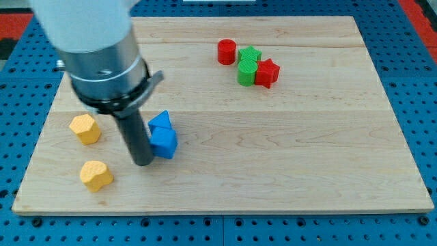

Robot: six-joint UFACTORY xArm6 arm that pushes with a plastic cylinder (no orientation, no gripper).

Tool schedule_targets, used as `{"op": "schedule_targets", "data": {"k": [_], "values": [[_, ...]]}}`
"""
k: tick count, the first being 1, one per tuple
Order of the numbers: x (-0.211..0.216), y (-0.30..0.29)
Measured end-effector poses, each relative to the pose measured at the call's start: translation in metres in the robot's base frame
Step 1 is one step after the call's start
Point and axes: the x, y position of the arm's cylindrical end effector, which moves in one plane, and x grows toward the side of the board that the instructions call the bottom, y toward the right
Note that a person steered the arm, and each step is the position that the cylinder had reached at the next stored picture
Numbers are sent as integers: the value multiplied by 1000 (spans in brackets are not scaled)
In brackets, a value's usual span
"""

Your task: Move the blue triangle diagonally top left to the red circle

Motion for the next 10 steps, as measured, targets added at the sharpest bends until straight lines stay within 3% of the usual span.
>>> {"op": "schedule_targets", "data": {"k": [1, 3, 4, 6, 7, 8, 9, 10], "values": [[-18, 22], [-47, -32], [-65, 30], [-69, 48], [-91, 50], [-112, 79], [-107, 96], [-127, 78]]}}
